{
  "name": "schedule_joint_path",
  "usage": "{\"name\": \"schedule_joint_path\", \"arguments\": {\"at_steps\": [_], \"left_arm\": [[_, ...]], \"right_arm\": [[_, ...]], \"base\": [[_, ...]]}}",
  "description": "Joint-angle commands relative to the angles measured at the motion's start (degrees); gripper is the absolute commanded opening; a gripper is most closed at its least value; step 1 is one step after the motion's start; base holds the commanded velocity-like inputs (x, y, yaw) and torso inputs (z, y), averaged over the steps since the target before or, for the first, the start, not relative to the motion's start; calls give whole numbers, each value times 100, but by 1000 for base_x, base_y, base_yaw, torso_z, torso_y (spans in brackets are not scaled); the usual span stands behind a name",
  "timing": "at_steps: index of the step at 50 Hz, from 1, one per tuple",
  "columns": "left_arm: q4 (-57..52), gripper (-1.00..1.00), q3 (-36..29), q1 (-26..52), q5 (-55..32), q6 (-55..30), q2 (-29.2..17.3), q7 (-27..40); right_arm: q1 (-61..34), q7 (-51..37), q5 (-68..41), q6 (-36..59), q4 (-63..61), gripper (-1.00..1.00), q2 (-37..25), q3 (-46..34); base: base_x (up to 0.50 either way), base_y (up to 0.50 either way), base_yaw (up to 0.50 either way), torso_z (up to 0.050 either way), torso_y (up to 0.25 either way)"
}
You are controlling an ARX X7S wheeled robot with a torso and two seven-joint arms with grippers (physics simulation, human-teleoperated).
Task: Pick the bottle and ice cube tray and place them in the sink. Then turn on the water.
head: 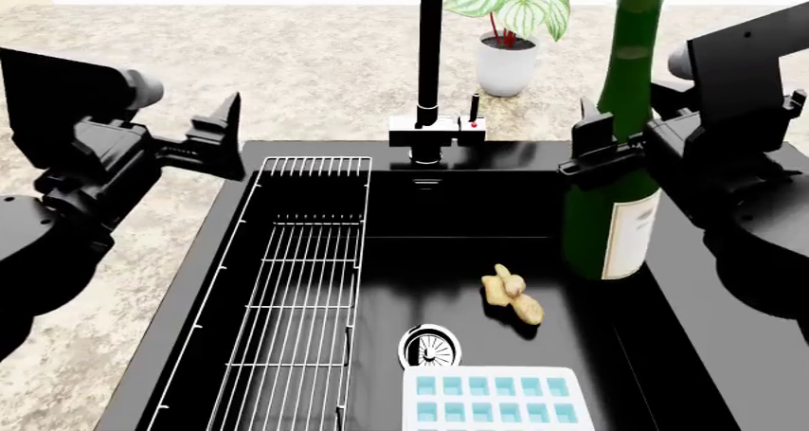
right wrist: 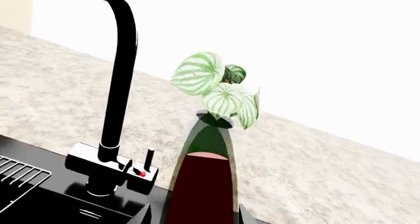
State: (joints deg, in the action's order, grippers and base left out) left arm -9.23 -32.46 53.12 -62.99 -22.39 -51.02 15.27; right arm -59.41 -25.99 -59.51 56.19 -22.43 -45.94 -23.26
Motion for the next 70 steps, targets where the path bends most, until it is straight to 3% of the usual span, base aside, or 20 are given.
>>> {"name": "schedule_joint_path", "arguments": {"at_steps": [1,36,70], "left_arm": [[-14,100,65,-28,-56,-12,-65,100],[-211,100,230,-240,-189,44,-370,175],[-355,100,436,-411,-299,116,-705,260]], "right_arm": [[109,272,592,-279,313,-100,308,-370],[13,1019,1344,-987,1707,-100,1437,-1245],[-558,2037,2210,-2601,4484,-100,2968,-1679]], "base": [[0,0,0,0,0],[0,0,0,0,1],[0,0,0,0,1]]}}
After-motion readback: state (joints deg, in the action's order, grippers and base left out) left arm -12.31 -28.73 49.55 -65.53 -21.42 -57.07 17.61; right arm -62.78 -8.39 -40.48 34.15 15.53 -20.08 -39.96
